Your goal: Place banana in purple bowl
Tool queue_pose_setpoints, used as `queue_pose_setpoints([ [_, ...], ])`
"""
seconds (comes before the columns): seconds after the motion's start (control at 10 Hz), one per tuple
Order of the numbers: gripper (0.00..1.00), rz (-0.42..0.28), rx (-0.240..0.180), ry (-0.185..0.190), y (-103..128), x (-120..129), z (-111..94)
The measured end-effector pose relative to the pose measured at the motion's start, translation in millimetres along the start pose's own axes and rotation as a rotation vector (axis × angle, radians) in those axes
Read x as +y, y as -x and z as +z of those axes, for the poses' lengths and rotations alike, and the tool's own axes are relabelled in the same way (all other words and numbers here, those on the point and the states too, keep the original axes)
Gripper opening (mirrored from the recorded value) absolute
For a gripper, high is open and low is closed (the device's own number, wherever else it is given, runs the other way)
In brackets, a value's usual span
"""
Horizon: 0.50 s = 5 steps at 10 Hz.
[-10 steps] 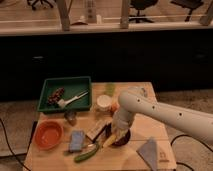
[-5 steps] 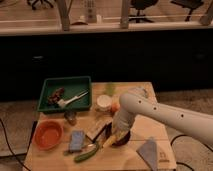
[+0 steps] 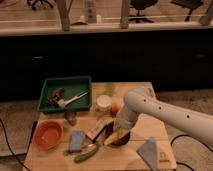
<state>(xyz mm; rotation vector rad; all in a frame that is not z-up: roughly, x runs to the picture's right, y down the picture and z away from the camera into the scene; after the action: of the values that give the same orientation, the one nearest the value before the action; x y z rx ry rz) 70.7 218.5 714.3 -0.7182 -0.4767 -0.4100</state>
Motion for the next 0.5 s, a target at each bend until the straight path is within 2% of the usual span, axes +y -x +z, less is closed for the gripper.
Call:
queue_pose_setpoints([
  [0.5, 0.8, -0.001, -0.003, -0.001, -2.6, -2.1, -2.1],
])
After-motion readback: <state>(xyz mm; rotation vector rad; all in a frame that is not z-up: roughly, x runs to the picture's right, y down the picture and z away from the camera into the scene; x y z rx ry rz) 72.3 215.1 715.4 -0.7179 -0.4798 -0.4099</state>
